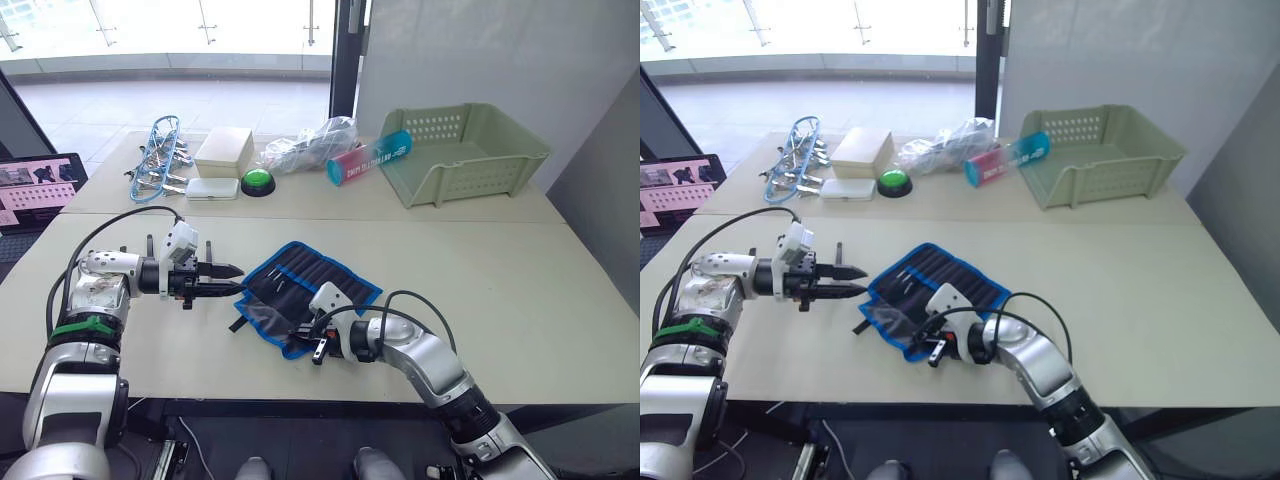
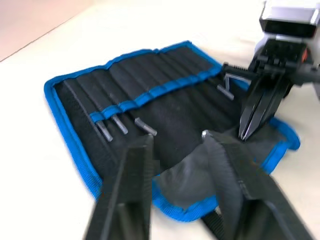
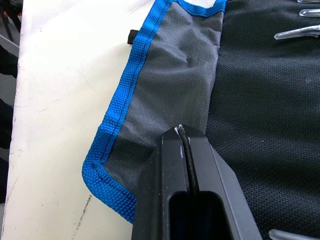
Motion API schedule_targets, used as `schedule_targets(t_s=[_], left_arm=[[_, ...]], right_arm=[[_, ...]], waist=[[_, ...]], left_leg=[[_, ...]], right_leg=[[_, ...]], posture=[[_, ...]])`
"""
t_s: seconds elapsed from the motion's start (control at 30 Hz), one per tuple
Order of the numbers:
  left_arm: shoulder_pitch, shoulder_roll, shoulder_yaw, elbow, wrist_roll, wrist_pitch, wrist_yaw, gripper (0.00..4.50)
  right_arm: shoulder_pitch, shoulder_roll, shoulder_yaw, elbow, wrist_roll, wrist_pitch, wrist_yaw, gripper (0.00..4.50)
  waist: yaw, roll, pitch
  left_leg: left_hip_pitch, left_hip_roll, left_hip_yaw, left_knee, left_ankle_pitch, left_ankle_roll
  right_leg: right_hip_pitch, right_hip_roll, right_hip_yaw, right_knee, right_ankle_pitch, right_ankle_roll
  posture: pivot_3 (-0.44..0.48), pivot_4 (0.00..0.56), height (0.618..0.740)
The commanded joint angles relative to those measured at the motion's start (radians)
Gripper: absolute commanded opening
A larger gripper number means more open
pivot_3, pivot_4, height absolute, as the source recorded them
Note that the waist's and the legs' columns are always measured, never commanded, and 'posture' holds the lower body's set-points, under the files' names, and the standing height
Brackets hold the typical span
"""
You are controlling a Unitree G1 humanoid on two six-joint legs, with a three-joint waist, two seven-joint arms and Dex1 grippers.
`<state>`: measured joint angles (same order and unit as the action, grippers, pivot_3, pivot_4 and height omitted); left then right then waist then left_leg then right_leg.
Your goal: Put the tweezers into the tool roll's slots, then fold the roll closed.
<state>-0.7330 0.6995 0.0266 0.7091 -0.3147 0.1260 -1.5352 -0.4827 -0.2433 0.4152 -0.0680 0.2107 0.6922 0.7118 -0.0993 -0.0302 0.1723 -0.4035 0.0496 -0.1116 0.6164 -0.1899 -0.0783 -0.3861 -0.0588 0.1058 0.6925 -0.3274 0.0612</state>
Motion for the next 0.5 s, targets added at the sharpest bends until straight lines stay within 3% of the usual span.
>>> schedule_targets(t_s=[0.03, 0.07, 0.23, 0.5], left_arm=[[0.101, -0.044, 0.021, -0.168, -0.029, 0.06, 0.104, 0.44], [0.134, -0.062, 0.02, -0.2, -0.018, 0.05, 0.143, 0.02], [0.211, -0.14, 0.038, -0.262, 0.019, -0.001, 0.323, 0.02], [0.294, -0.152, 0.01, -0.151, 0.091, -0.131, 0.422, 0.02]], right_arm=[[0.02, -0.019, 0.019, 0.046, -0.028, 0.022, -0.003, 0.0], [0.02, -0.023, 0.023, 0.046, -0.028, 0.022, 0.003, 0.0], [0.023, -0.03, 0.026, 0.042, -0.027, 0.025, 0.009, 0.0], [0.017, -0.056, 0.031, -0.014, -0.006, 0.045, 0.047, 0.0]], waist=[[0.001, 0.001, 0.0], [0.001, 0.001, -0.001], [0.005, 0.0, -0.001], [0.006, 0.001, -0.002]], left_leg=[[0.0, 0.0, 0.0, 0.0, 0.0, 0.0], [0.001, 0.0, 0.0, 0.0, 0.0, 0.0], [0.0, 0.0, 0.0, 0.0, 0.0, 0.0], [0.0, 0.0, 0.0, 0.0, 0.0, 0.0]], right_leg=[[0.0, 0.0, 0.0, 0.0, 0.0, 0.0], [0.0, 0.0, 0.0, 0.0, 0.0, 0.0], [0.0, 0.0, 0.0, 0.0, 0.0, 0.0], [0.001, -0.001, 0.0, -0.001, 0.0, 0.0]], posture=[[0.0, 0.15, 0.74], [0.0, 0.15, 0.74], [0.0, 0.15, 0.74], [0.0, 0.15, 0.74]])
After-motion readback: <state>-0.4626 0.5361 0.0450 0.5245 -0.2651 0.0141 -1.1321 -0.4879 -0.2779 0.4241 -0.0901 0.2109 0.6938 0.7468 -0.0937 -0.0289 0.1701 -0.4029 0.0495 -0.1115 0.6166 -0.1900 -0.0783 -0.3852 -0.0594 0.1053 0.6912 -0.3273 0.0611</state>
